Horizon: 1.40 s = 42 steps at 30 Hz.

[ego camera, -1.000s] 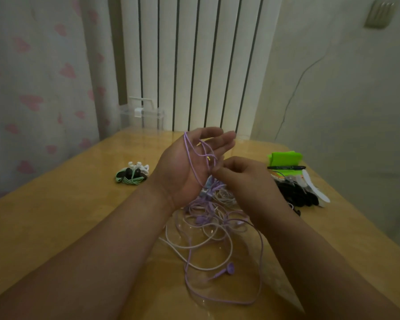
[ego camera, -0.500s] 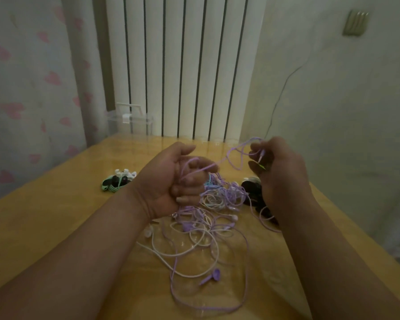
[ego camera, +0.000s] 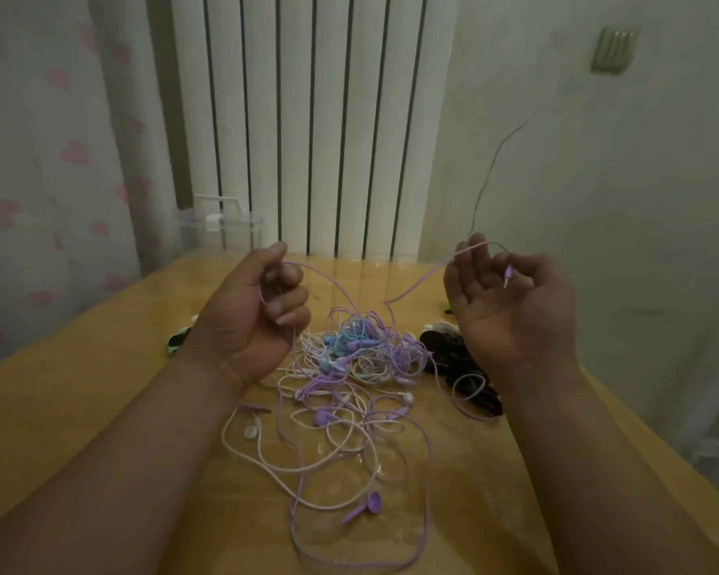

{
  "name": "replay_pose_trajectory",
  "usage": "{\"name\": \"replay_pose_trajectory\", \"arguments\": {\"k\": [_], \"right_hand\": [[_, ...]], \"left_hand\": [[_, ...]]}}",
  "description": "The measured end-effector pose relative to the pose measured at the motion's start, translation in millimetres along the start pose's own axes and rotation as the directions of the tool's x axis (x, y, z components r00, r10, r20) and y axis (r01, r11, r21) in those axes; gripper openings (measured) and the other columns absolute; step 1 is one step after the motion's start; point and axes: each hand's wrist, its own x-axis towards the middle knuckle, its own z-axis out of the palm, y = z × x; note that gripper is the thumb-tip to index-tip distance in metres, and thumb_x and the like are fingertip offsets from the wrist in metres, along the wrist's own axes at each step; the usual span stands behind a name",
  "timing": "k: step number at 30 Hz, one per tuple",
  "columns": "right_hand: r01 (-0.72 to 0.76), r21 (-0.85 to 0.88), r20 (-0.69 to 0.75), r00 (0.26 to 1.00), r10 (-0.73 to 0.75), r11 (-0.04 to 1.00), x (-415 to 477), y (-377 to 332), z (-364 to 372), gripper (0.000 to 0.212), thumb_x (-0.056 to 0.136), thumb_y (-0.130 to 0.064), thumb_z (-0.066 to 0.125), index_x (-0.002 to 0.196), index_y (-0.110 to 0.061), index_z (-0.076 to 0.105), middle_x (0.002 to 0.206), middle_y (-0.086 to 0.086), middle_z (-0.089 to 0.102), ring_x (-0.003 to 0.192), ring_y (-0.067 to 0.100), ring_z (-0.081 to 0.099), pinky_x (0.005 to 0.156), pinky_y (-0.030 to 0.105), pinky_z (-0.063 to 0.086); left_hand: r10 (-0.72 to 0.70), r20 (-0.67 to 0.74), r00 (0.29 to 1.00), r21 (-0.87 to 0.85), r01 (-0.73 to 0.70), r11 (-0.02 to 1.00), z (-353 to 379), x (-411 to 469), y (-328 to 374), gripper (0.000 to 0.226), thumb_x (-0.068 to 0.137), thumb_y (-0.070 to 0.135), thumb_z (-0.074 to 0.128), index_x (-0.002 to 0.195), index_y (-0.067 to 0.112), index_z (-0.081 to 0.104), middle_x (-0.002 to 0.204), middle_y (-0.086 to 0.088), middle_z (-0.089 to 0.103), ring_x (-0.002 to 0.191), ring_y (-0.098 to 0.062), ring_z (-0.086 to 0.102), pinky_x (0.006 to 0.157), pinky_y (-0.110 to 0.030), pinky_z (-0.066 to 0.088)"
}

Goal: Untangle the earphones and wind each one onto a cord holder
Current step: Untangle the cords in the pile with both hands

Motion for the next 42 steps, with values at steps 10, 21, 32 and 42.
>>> {"name": "replay_pose_trajectory", "arguments": {"k": [10,21,32,42], "right_hand": [[-0.029,-0.514,0.021,0.999,0.046,0.858,5.4,6.4,-1.9,0.011,0.097,-0.018,0.05,0.087,-0.014,0.053,0.06,-0.006,0.035,0.043,0.007,0.024,0.035,0.02,0.016],[0.399,-0.889,0.419,0.907,0.047,0.224,-16.5,34.5,9.3,0.018,0.104,-0.028,0.063,0.114,-0.018,0.075,0.055,-0.011,0.046,0.05,0.005,0.04,0.05,0.018,0.034],[0.082,-0.296,0.066,0.996,-0.065,0.952,-0.7,9.0,7.2,0.033,0.099,-0.018,0.045,0.067,-0.017,0.054,0.082,0.003,0.07,0.095,0.022,0.071,0.098,0.036,0.052],[-0.172,-0.839,-0.161,0.985,0.065,0.517,-0.1,24.7,-3.9,0.022,0.103,-0.024,0.06,0.085,-0.016,0.052,0.052,0.0,0.04,0.035,0.009,0.026,0.036,0.017,0.019]], "left_hand": [[0.138,0.026,0.99,0.107,-0.14,0.984,10.6,-5.3,11.6,0.032,0.099,0.022,0.054,0.069,0.02,0.042,0.119,-0.004,0.074,0.037,-0.004,0.03,0.04,-0.015,0.03],[0.01,0.233,0.973,0.833,-0.204,0.514,58.3,-4.1,16.2,0.029,0.103,0.029,0.062,0.076,0.018,0.066,0.096,-0.013,0.068,0.048,-0.013,0.03,0.049,-0.029,0.021],[-0.074,0.124,0.99,0.929,-0.089,0.359,-17.2,-11.6,11.9,0.05,0.084,0.063,0.069,0.086,0.014,0.076,0.059,-0.003,0.031,0.054,-0.017,0.025,0.05,-0.025,0.026],[0.07,0.258,0.964,0.683,-0.233,0.693,-14.1,-6.1,15.2,0.022,0.096,0.034,0.068,0.09,0.013,0.072,0.065,-0.004,0.033,0.056,-0.017,0.02,0.047,-0.02,0.029]]}}
